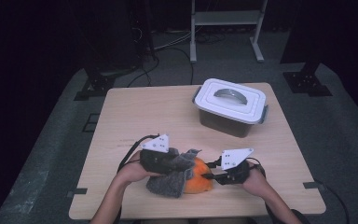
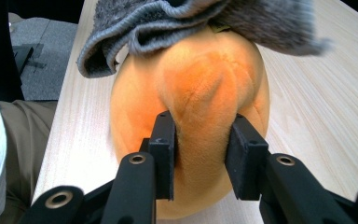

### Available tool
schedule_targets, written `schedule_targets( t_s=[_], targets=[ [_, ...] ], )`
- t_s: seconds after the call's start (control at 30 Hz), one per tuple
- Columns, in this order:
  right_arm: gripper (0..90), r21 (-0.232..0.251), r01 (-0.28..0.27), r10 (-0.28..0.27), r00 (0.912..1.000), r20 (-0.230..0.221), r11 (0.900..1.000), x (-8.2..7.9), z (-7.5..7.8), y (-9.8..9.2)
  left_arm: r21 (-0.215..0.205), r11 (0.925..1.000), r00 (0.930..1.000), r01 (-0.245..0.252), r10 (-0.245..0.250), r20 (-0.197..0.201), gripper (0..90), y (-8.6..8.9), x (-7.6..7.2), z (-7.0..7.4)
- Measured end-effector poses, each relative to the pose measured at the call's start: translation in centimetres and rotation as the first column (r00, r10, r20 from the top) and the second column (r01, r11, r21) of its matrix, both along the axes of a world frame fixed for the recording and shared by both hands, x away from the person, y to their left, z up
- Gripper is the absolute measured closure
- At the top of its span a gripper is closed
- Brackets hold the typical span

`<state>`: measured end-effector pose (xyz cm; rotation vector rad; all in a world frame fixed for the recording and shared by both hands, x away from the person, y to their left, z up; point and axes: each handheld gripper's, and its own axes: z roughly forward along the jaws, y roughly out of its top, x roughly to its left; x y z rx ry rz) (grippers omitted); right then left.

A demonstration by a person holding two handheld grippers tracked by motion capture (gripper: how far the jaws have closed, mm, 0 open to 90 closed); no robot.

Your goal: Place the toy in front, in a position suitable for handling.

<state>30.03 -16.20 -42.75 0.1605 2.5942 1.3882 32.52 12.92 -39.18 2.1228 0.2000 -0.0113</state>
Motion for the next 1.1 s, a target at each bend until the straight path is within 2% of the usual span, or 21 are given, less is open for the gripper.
schedule_targets(
  t_s=[0.07, 0.13, 0.27, 0.33, 0.4, 0.43, 0.5, 0.57, 0.67, 0.73, 0.8, 0.83, 0.9, 1.03, 1.1],
  targets=[
    [65.8, -0.003, -0.007, 0.007, 1.0000, 0.006, 1.000, 0.0, 0.0, 0.1, -0.028, 0.9994, 0.9995, -0.019, 0.018, -0.026, 65.8, 1.1, 0.0, -0.7],
    [65.8, -0.010, -0.006, 0.006, 0.9999, 0.010, 1.000, -0.1, 0.0, 0.1, -0.038, 0.9983, 0.9984, -0.043, 0.042, -0.037, 65.1, 2.2, -0.1, -1.2],
    [65.8, -0.013, -0.002, 0.002, 1.0000, 0.009, 1.000, 0.1, -0.1, -0.2, -0.037, 0.9948, 0.9939, -0.095, 0.093, -0.060, 64.3, 3.9, -0.1, -2.1],
    [65.8, -0.015, 0.001, -0.001, 0.9999, 0.014, 1.000, 0.2, -0.1, -0.4, -0.038, 0.9942, 0.9928, -0.101, 0.098, -0.070, 64.7, 4.3, -0.2, -2.5],
    [65.2, -0.017, 0.011, -0.011, 0.9999, 0.013, 1.000, 0.5, -0.2, -0.5, -0.062, 0.9938, 0.9919, -0.092, 0.086, -0.093, 66.0, 4.2, -0.2, -2.8],
    [62.7, -0.014, 0.024, -0.024, 0.9997, 0.002, 1.000, 0.6, -0.1, -0.5, -0.056, 0.9954, 0.9929, -0.078, 0.073, -0.094, 66.5, 4.0, -0.2, -3.0],
    [52.8, 0.006, 0.053, -0.053, 0.9978, -0.040, 0.999, 0.9, -0.1, -0.5, -0.049, 0.9970, 0.9936, -0.060, 0.055, -0.098, 66.6, 3.5, -0.4, -3.1],
    [42.5, 0.022, 0.039, -0.037, 0.9936, -0.107, 0.999, 1.2, 0.1, -0.7, -0.042, 0.9983, 0.9946, -0.042, 0.037, -0.097, 66.5, 3.3, -0.6, -3.0],
    [32.4, 0.085, 0.011, 0.003, 0.9872, -0.159, 0.996, 1.3, 0.8, -1.0, -0.041, 0.9991, 0.9956, -0.008, 0.004, -0.093, 66.5, 2.9, -0.9, -2.8],
    [28.8, 0.107, 0.008, 0.008, 0.9885, -0.151, 0.994, 1.2, 1.2, -0.7, -0.040, 0.9991, 0.9957, 0.011, -0.014, -0.091, 66.5, 2.5, -1.1, -2.8],
    [25.2, 0.091, 0.008, 0.006, 0.9883, -0.152, 0.996, 1.2, 1.1, 0.1, -0.036, 0.9990, 0.9949, 0.025, -0.028, -0.097, 66.4, 2.2, -1.2, -2.8],
    [25.3, 0.064, 0.012, -0.003, 0.9908, -0.135, 0.998, 1.1, 0.8, 0.5, -0.028, 0.9992, 0.9954, 0.027, -0.029, -0.091, 66.3, 2.2, -1.2, -2.9],
    [33.1, 0.029, 0.009, -0.007, 0.9966, -0.082, 1.000, 0.9, 0.4, 0.9, -0.014, 0.9996, 0.9954, 0.023, -0.024, -0.093, 66.2, 2.6, -1.1, -2.9],
    [44.5, 0.026, 0.005, -0.003, 0.9975, -0.070, 1.000, 0.7, 0.3, 0.5, 0.012, 0.9999, 0.9941, -0.005, 0.006, -0.108, 65.6, 3.5, -0.8, -3.5],
    [49.6, 0.015, 0.011, -0.010, 0.9989, -0.046, 1.000, 0.4, 0.3, 0.4, 0.001, 0.9997, 0.9937, -0.023, 0.023, -0.110, 65.4, 3.8, -0.7, -3.5]
  ],
)
